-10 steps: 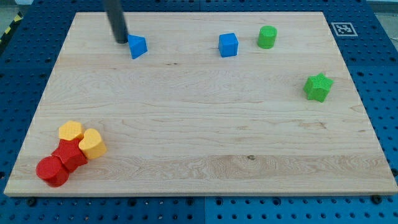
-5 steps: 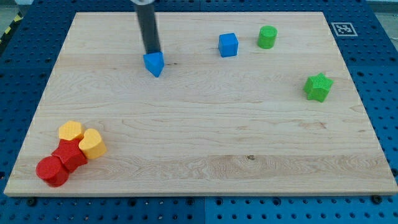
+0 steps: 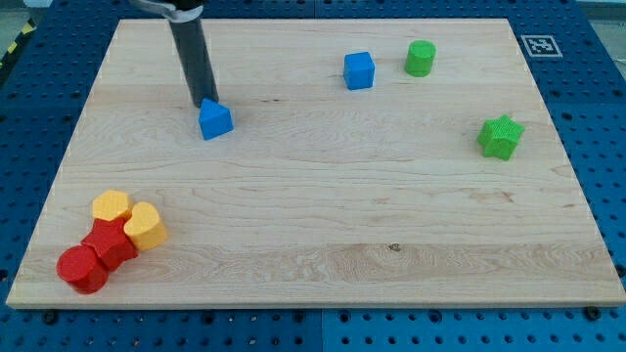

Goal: Move the blue triangle towards the bottom left

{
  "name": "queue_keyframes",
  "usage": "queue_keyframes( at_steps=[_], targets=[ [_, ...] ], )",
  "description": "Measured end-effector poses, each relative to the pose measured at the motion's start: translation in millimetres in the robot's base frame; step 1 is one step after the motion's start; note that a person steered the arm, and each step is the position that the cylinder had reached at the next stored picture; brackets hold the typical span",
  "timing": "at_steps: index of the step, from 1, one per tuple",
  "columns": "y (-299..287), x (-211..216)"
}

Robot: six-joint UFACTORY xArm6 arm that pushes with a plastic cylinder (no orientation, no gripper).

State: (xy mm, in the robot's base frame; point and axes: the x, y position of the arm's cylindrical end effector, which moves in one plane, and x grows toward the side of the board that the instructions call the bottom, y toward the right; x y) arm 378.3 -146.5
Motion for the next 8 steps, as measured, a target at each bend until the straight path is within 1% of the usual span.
queue_keyframes(
  at_steps=[1, 2, 3, 7, 8],
  targets=[
    [4, 21],
    [21, 40],
    [36, 49],
    [39, 49],
    [38, 61]
  ],
)
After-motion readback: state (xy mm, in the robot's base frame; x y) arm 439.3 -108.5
